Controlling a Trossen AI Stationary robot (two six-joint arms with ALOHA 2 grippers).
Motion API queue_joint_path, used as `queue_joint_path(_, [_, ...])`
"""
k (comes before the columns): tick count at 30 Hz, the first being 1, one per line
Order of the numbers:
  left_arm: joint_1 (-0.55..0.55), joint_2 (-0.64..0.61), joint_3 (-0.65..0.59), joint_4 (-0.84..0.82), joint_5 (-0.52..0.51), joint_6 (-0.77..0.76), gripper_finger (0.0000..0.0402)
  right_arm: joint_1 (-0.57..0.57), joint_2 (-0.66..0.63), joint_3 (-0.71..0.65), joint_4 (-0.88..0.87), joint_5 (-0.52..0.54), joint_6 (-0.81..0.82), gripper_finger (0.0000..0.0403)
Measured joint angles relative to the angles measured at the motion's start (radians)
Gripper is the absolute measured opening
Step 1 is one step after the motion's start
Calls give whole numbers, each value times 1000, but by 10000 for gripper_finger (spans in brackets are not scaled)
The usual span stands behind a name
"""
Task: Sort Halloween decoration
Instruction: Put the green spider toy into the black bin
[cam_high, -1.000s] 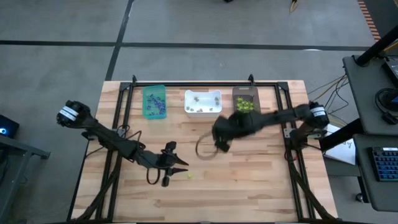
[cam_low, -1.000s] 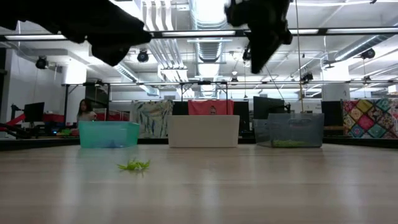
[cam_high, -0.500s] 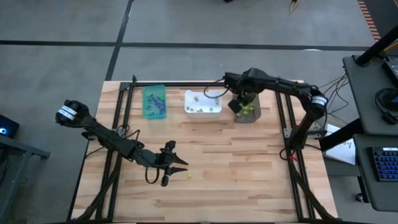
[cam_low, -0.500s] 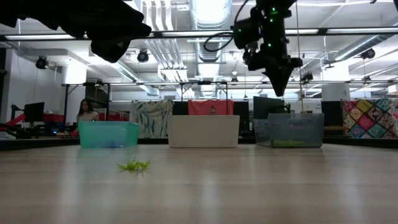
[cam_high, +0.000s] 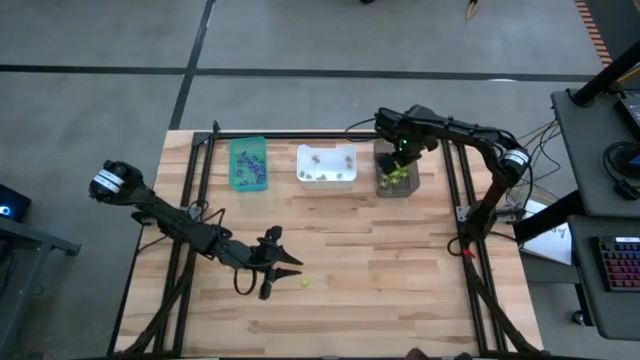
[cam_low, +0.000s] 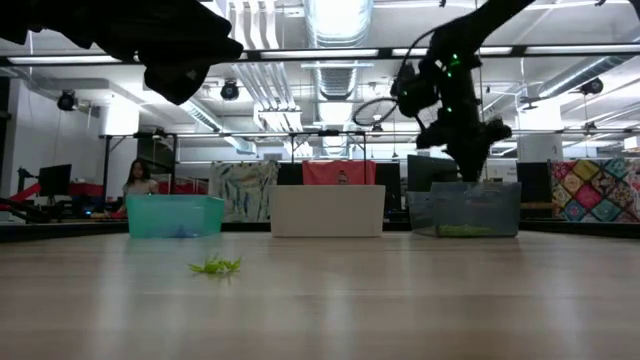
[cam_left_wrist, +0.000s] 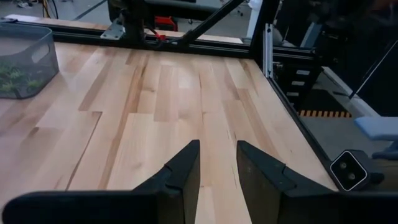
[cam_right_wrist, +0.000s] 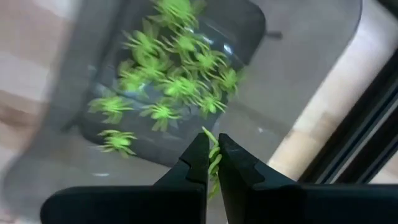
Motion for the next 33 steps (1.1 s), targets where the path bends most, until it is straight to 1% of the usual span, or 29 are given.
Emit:
queue_joint_path(5, [0,0,0,2,0,0,88,-1,0,-76,45,-1,1,13])
queue_joint_path(9, [0,0,0,2,0,-10,88,-3,0,-108,73,8,-2,13])
queue_joint_path(22, [0,0,-1,2,0,-19,88,-2,0,-113,101,-2,-22,17])
queue_joint_path(25, [0,0,-1,2,0,-19,88,-2,0,-113,101,-21,-31,38])
queue_joint_path(31, [0,0,-1,2,0,-19,88,0,0,-113,101,-26,-32,103])
queue_joint_path(33, [0,0,-1,2,0,-20,88,0,0,-112,101,-26,-30,114])
